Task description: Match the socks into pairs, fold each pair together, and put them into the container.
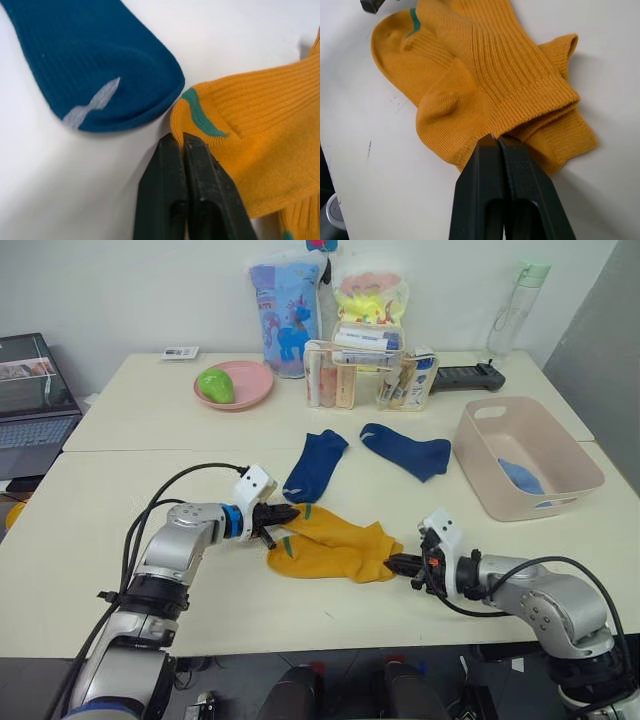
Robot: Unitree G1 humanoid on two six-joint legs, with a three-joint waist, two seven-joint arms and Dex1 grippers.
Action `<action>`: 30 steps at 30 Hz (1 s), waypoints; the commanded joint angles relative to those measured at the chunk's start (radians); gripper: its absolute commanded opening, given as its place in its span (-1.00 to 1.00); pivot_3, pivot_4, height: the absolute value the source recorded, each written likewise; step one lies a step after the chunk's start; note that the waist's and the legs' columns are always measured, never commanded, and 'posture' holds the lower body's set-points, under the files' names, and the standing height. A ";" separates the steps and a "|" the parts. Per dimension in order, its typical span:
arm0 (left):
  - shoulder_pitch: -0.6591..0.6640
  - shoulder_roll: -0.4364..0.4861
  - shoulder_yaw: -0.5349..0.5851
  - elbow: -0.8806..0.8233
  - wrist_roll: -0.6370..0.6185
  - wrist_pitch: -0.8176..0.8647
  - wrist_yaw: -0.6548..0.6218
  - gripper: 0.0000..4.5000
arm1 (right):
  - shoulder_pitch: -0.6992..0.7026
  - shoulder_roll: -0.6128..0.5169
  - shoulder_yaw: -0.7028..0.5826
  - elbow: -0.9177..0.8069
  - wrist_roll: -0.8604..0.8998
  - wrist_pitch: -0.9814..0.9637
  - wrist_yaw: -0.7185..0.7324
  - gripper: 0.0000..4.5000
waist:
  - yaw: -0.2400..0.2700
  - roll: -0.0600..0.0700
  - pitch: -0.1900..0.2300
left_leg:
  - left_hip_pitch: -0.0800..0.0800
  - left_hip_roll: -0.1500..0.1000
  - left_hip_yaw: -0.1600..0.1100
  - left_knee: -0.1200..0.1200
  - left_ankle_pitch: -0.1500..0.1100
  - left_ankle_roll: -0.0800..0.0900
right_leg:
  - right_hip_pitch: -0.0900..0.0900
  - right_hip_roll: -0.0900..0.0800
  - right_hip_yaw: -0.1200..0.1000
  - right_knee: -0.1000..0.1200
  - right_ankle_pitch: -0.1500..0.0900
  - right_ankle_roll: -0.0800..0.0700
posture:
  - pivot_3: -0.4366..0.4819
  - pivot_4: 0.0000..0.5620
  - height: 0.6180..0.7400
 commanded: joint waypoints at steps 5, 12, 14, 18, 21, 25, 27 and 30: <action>0.072 -0.019 0.099 -0.207 -0.101 0.084 0.057 -0.99 | -0.062 -0.046 -0.039 -0.045 0.076 0.022 0.037 -1.00 | 0.000 0.000 0.000 | 0.000 0.000 0.000 0.000 0.000 0.000 | 0.000 0.000 0.000 0.000 0.000 0.000 | -0.05 -0.47 1.00; 0.184 -0.036 0.174 -0.452 -0.203 0.196 0.146 -0.99 | -0.177 -0.208 -0.044 0.055 0.123 0.006 0.205 -1.00 | 0.001 0.000 0.000 | 0.000 0.000 0.000 0.000 0.000 0.000 | 0.001 0.000 0.000 0.000 0.000 0.000 | -0.05 -0.47 1.00; 0.198 -0.043 0.191 -0.482 -0.222 0.219 0.179 -0.99 | -0.191 -0.235 -0.035 0.076 0.124 -0.007 0.245 -1.00 | 0.001 0.000 0.000 | 0.000 0.000 0.000 0.000 0.000 0.000 | 0.001 0.000 0.000 -0.001 0.000 0.000 | -0.05 -0.47 1.00; 0.318 -0.098 0.254 -0.691 -0.344 0.342 0.286 -0.99 | -0.224 -0.328 -0.016 0.126 0.152 -0.018 0.402 -1.00 | -0.001 0.001 0.000 | 0.000 0.000 0.001 0.000 0.000 0.001 | 0.000 0.000 0.001 -0.001 0.000 0.000 | -0.05 -0.47 1.00; 0.422 -0.129 0.292 -0.829 -0.416 0.415 0.359 -0.99 | -0.249 -0.367 0.003 0.154 0.171 -0.020 0.487 -1.00 | -0.001 0.000 0.000 | 0.000 0.000 0.002 -0.001 -0.001 0.002 | 0.001 0.000 0.001 -0.002 0.000 0.000 | -0.05 -0.47 1.00; 0.552 -0.135 0.278 -0.905 -0.424 0.419 0.406 -0.99 | -0.266 -0.361 0.051 0.189 0.138 -0.052 0.528 -1.00 | 0.004 0.000 0.000 | 0.001 0.002 0.002 0.000 -0.001 0.002 | 0.002 0.000 0.000 -0.001 0.000 0.000 | -0.05 -0.47 1.00; 0.584 -0.138 0.267 -0.907 -0.417 0.402 0.416 -0.99 | -0.271 -0.353 0.072 0.201 0.123 -0.066 0.536 -1.00 | 0.005 0.000 0.000 | 0.002 0.002 0.003 0.000 -0.001 0.002 | 0.003 0.000 0.001 -0.001 0.000 0.000 | -0.05 -0.47 1.00; 0.614 -0.153 0.254 -0.900 -0.395 0.360 0.437 -0.99 | -0.291 -0.332 0.114 0.239 0.074 -0.120 0.537 -1.00 | 0.008 0.000 0.000 | 0.002 0.001 0.003 0.000 -0.001 0.002 | 0.002 0.000 0.001 -0.001 0.000 0.000 | -0.05 -0.47 1.00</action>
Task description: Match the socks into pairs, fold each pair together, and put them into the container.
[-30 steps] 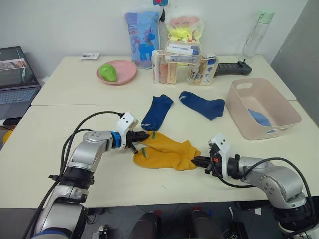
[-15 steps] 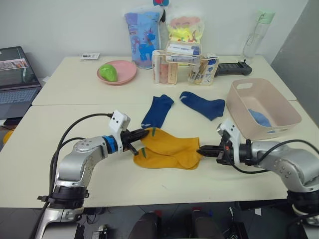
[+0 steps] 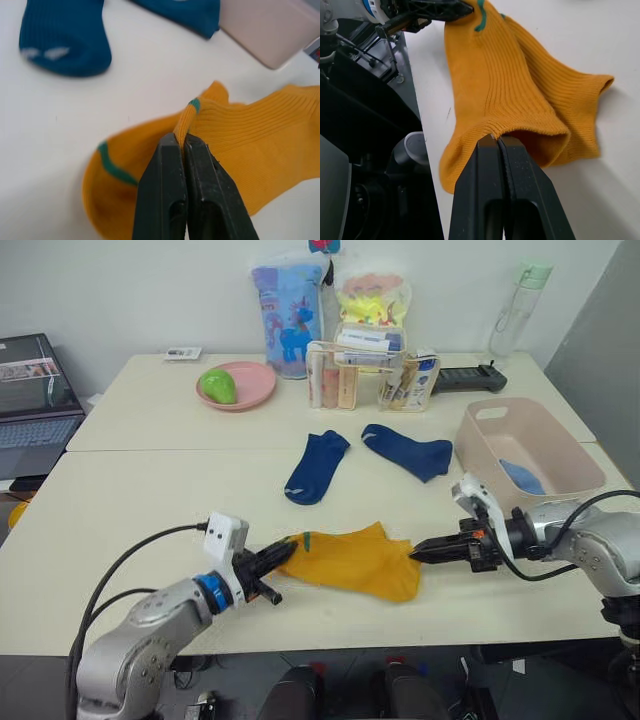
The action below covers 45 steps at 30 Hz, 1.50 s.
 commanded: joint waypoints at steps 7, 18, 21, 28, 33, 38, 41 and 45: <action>0.036 -0.024 -0.036 -0.014 0.037 -0.134 0.036 -0.99 | -0.099 0.050 0.080 0.124 -0.137 -0.165 0.040 -1.00 | 0.004 0.000 0.000 | 0.000 0.000 0.000 0.000 0.000 0.000 | 0.000 0.000 0.000 -0.001 0.000 0.000 | -0.05 -0.47 1.00; 0.106 -0.045 -0.006 -0.011 0.022 -0.218 0.055 -0.99 | -0.172 0.157 0.103 0.272 -0.248 -0.290 0.035 -1.00 | 0.003 0.000 0.000 | 0.000 0.000 0.001 -0.001 0.000 0.000 | 0.000 0.000 0.000 -0.001 0.000 0.000 | -0.05 -0.47 1.00; 0.112 -0.043 -0.011 -0.008 0.022 -0.220 0.058 -0.99 | -0.177 0.165 0.106 0.283 -0.264 -0.294 0.043 -1.00 | 0.003 0.000 0.000 | 0.000 0.000 0.001 -0.001 0.000 0.000 | -0.001 0.000 0.000 -0.001 0.000 0.000 | -0.05 -0.47 1.00; 0.142 -0.043 -0.030 0.004 0.045 -0.247 0.056 -0.99 | -0.172 0.191 0.123 0.316 -0.319 -0.322 0.037 -1.00 | 0.003 0.000 0.000 | 0.000 0.000 0.001 -0.001 0.000 0.000 | -0.001 0.000 0.000 -0.001 0.000 0.000 | -0.05 -0.47 1.00; 0.126 -0.047 -0.035 0.021 0.045 -0.258 0.064 -0.99 | -0.163 0.198 0.131 0.304 -0.338 -0.321 0.047 -1.00 | 0.003 0.000 0.000 | 0.000 0.000 0.000 -0.001 0.000 0.000 | -0.001 0.000 0.000 -0.001 0.000 0.000 | -0.05 -0.47 1.00; 0.119 -0.036 -0.036 0.041 0.052 -0.268 0.052 -0.99 | -0.157 0.218 0.128 0.300 -0.353 -0.324 0.026 -1.00 | 0.002 0.000 0.000 | 0.000 0.000 0.001 -0.001 0.000 0.000 | -0.001 0.000 0.000 -0.001 0.000 0.000 | -0.05 -0.47 1.00; 0.105 -0.030 -0.038 0.049 0.051 -0.269 0.047 -0.99 | -0.153 0.218 0.125 0.294 -0.357 -0.322 0.026 -1.00 | 0.003 0.000 0.000 | 0.000 0.000 0.000 -0.001 0.000 0.000 | -0.001 0.000 0.000 -0.001 0.000 0.000 | -0.05 -0.47 1.00; 0.082 -0.022 -0.048 0.070 0.055 -0.271 0.041 -1.00 | -0.149 0.222 0.116 0.292 -0.365 -0.329 0.018 -0.91 | 0.003 0.000 0.000 | 0.000 0.000 0.000 -0.001 0.000 0.000 | -0.001 0.000 0.000 -0.001 0.000 0.000 | -0.05 -0.47 1.00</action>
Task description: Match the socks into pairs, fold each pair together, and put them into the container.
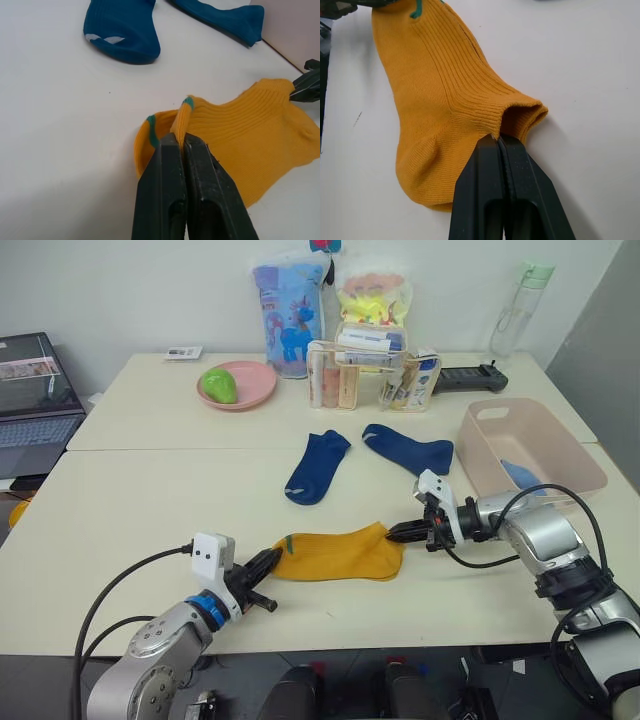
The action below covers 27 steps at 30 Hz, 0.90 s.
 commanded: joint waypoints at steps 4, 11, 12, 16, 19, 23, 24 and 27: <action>-0.021 0.015 -0.011 0.016 0.012 -0.032 -0.021 -1.00 | -0.002 -0.004 -0.033 -0.037 0.005 -0.015 -0.008 -0.41 | 0.000 0.000 0.000 | 0.000 0.000 0.000 0.000 0.000 0.000 | 0.000 0.000 0.000 0.000 0.000 0.000 | -0.05 -0.47 1.00; -0.035 0.031 0.006 0.022 -0.002 -0.022 -0.043 -0.42 | 0.023 -0.033 -0.081 -0.108 0.023 -0.001 -0.024 0.71 | 0.000 0.000 0.000 | 0.000 0.000 0.000 0.000 0.000 0.000 | 0.000 0.000 0.000 0.000 0.000 0.000 | -0.05 -0.47 1.00; -0.036 0.039 0.019 0.019 -0.012 -0.017 -0.047 -0.28 | 0.025 -0.029 -0.101 -0.123 0.036 0.003 -0.032 0.86 | 0.000 0.000 0.000 | 0.000 0.000 0.000 0.000 0.000 0.000 | 0.000 0.000 0.000 0.000 0.000 0.000 | -0.05 -0.47 1.00; -0.091 0.148 0.091 0.014 -0.034 -0.027 -0.126 0.31 | 0.054 -0.013 -0.174 -0.248 0.082 -0.041 -0.063 0.87 | 0.000 0.000 0.000 | 0.000 0.000 0.000 -0.001 0.000 0.000 | 0.000 0.000 0.000 0.000 0.000 0.000 | -0.05 -0.47 1.00; -0.162 0.297 -0.004 0.046 0.109 -0.182 -0.277 0.31 | 0.108 0.020 -0.102 -0.338 -0.002 -0.194 -0.103 0.87 | 0.000 0.000 0.000 | 0.000 0.000 -0.001 -0.001 0.000 0.000 | -0.001 0.000 -0.001 0.000 0.000 0.000 | -0.05 -0.47 1.00; -0.255 0.300 -0.114 0.135 0.201 -0.291 -0.321 -0.12 | 0.148 0.116 -0.049 -0.367 -0.057 -0.262 -0.201 0.45 | -0.002 0.001 -0.001 | 0.001 -0.001 0.001 -0.001 0.000 0.000 | 0.001 0.000 0.001 -0.001 0.000 0.000 | -0.05 -0.47 1.00; -0.268 0.302 -0.146 0.149 0.228 -0.321 -0.342 -0.26 | 0.161 0.124 -0.030 -0.365 -0.082 -0.290 -0.212 0.29 | -0.003 0.001 0.000 | 0.000 -0.001 0.001 -0.001 0.000 0.000 | 0.000 0.000 0.001 -0.001 0.000 0.000 | -0.05 -0.47 1.00; -0.292 0.296 -0.216 0.200 0.292 -0.364 -0.361 -0.68 | 0.187 0.141 0.017 -0.323 -0.157 -0.375 -0.250 -0.17 | -0.004 0.001 0.000 | 0.000 -0.001 0.000 -0.001 0.000 0.000 | 0.000 0.000 0.001 -0.001 0.000 0.000 | -0.05 -0.47 1.00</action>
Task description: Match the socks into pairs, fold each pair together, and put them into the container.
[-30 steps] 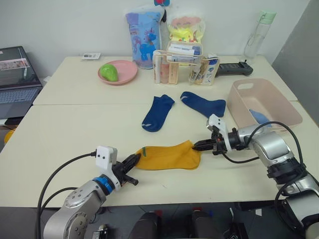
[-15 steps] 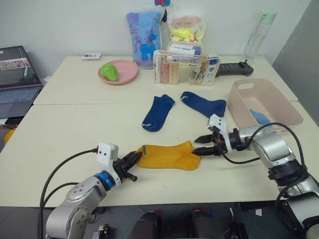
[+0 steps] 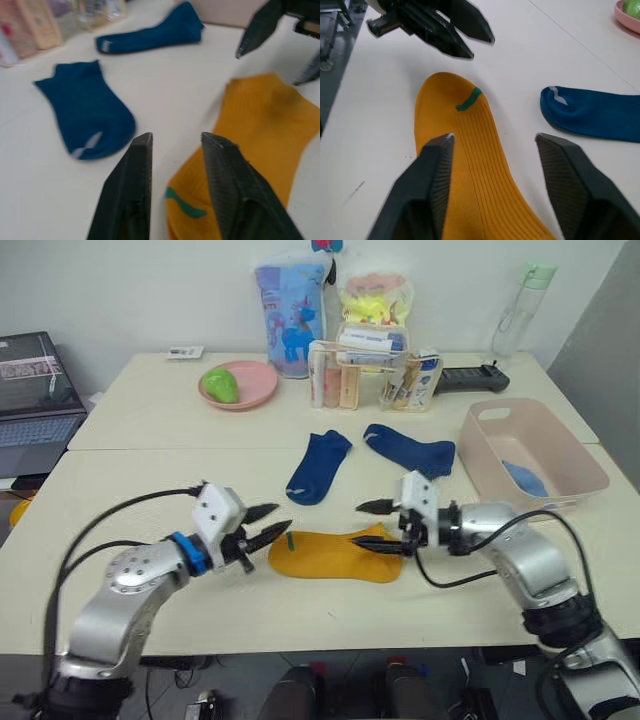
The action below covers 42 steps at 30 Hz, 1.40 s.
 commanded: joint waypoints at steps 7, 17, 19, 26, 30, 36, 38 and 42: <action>-0.037 -0.036 -0.116 0.204 0.179 -0.128 0.005 -1.00 | 0.056 -0.028 0.099 0.158 -0.242 -0.247 -0.091 -0.97 | -0.004 0.000 0.000 | 0.001 0.000 0.000 0.000 0.000 0.000 | 0.000 0.000 0.000 0.001 0.000 0.000 | -0.05 -0.47 1.00; 0.055 -0.032 -0.049 0.196 0.154 -0.121 -0.001 -1.00 | 0.150 -0.129 -0.014 0.174 -0.209 -0.254 -0.063 -0.97 | -0.002 0.000 -0.002 | 0.004 0.000 0.000 0.000 0.000 0.000 | 0.003 0.000 0.000 0.001 0.000 0.000 | -0.05 -0.47 1.00; 0.068 -0.039 -0.031 0.167 0.124 -0.109 -0.006 -1.00 | 0.161 -0.139 -0.045 0.144 -0.171 -0.224 -0.049 -0.97 | -0.002 0.000 -0.002 | 0.004 0.000 0.000 0.000 0.000 0.000 | 0.003 0.000 0.000 0.001 0.000 0.000 | -0.05 -0.47 1.00; 0.081 -0.035 0.004 0.047 0.034 -0.068 -0.036 -1.00 | 0.189 -0.135 -0.141 -0.050 0.038 -0.020 0.005 -0.97 | -0.002 0.000 -0.001 | 0.002 0.001 0.000 0.000 0.000 0.000 | 0.002 0.000 0.000 0.001 0.000 0.000 | -0.05 -0.47 1.00; 0.096 0.007 0.066 -0.039 -0.009 -0.057 -0.061 -1.00 | 0.183 -0.112 -0.187 -0.103 0.095 0.120 -0.071 -0.55 | -0.001 0.000 -0.001 | 0.002 0.001 0.000 0.000 0.000 0.000 | 0.002 0.000 0.000 0.001 0.000 0.000 | -0.05 -0.47 1.00; 0.124 0.027 0.076 -0.066 -0.013 -0.051 -0.080 -1.00 | 0.165 -0.074 -0.151 -0.046 0.086 0.210 -0.136 0.41 | -0.002 0.001 0.000 | 0.002 0.001 0.000 -0.001 0.000 0.000 | 0.001 0.000 0.000 0.001 0.000 0.000 | -0.05 -0.47 1.00; 0.120 0.020 0.060 -0.070 0.002 -0.067 -0.077 -1.00 | 0.155 -0.051 -0.134 -0.034 0.083 0.237 -0.158 0.72 | -0.002 0.001 0.000 | 0.002 0.001 0.000 -0.001 0.000 0.000 | 0.001 0.000 0.000 0.001 0.000 0.000 | -0.05 -0.47 1.00; 0.091 0.003 0.053 -0.091 -0.010 -0.050 -0.058 -1.00 | 0.146 -0.053 -0.103 -0.020 0.076 0.280 -0.160 0.72 | -0.002 0.001 0.000 | 0.002 0.001 0.000 -0.001 0.000 0.000 | 0.001 0.000 0.000 0.001 0.000 0.000 | -0.05 -0.47 1.00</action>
